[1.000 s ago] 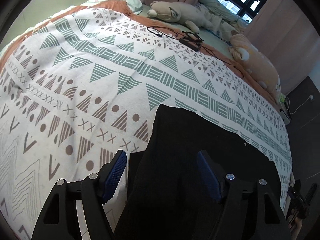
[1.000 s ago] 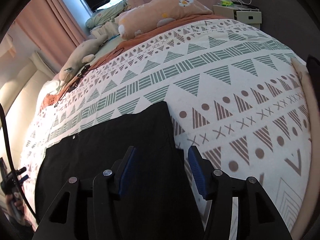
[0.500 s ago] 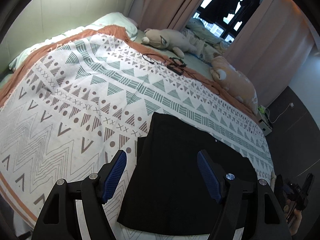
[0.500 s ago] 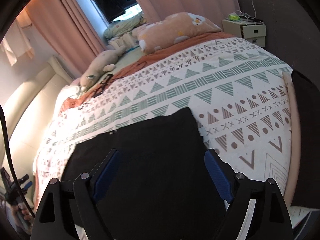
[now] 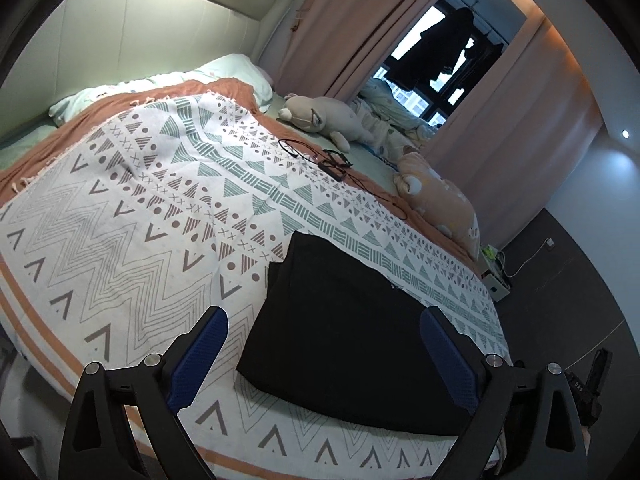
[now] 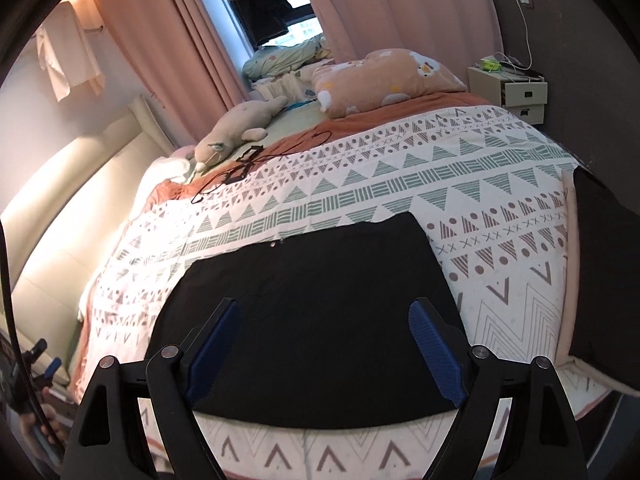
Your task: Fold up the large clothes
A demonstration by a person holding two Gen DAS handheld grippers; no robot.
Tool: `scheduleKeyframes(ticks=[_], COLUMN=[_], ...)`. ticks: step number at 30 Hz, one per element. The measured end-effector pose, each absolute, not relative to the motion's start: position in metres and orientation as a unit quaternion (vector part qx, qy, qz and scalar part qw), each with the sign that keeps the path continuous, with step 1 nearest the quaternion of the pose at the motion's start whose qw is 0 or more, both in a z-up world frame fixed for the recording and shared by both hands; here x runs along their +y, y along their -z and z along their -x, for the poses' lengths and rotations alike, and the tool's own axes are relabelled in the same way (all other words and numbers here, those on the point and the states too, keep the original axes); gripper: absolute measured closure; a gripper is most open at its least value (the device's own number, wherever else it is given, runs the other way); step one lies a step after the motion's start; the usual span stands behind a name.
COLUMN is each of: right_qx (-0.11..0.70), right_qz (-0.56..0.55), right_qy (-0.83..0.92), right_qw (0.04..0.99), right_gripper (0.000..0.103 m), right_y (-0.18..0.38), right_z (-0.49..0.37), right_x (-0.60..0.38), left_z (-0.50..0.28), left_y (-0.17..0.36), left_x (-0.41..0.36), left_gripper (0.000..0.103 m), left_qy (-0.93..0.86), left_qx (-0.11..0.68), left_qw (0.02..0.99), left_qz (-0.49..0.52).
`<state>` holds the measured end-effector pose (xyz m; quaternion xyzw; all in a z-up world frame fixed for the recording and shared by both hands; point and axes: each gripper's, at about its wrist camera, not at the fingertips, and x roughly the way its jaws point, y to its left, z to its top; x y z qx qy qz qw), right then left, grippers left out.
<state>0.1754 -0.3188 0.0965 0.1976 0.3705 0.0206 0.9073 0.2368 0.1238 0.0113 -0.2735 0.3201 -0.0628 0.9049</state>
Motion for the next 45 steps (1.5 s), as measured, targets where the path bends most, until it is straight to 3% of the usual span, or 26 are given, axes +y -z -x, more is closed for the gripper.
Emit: scheduleKeyframes(ticks=[12, 25, 29, 31, 36, 45], right_qx=[0.379, 0.437, 0.471, 0.495, 0.528, 0.581], right_qz=[-0.174, -0.146, -0.140, -0.141, -0.136, -0.120], right_qy=[-0.025, -0.052, -0.060, -0.075, -0.097, -0.125], right_qw=[0.908, 0.886, 0.869, 0.854, 0.833, 0.795], right_gripper=[0.017, 0.017, 0.032, 0.033, 0.050, 0.050], right_y=[-0.083, -0.032, -0.004, 0.012, 0.042, 0.081], right_z=[-0.140, -0.164, -0.180, -0.188, -0.199, -0.217], right_x=[-0.301, -0.237, -0.216, -0.205, -0.182, -0.149], left_z=[-0.189, -0.223, -0.237, -0.245, -0.264, -0.295], left_y=[0.020, 0.110, 0.137, 0.147, 0.168, 0.195], left_x=[0.118, 0.113, 0.111, 0.110, 0.103, 0.090], left_gripper=[0.007, 0.024, 0.024, 0.025, 0.032, 0.032], left_qy=[0.045, 0.057, 0.058, 0.058, 0.060, 0.065], left_qx=[0.343, 0.405, 0.426, 0.433, 0.453, 0.472], left_qw=[0.895, 0.848, 0.831, 0.825, 0.810, 0.790], left_qz=[0.283, 0.337, 0.352, 0.358, 0.366, 0.386])
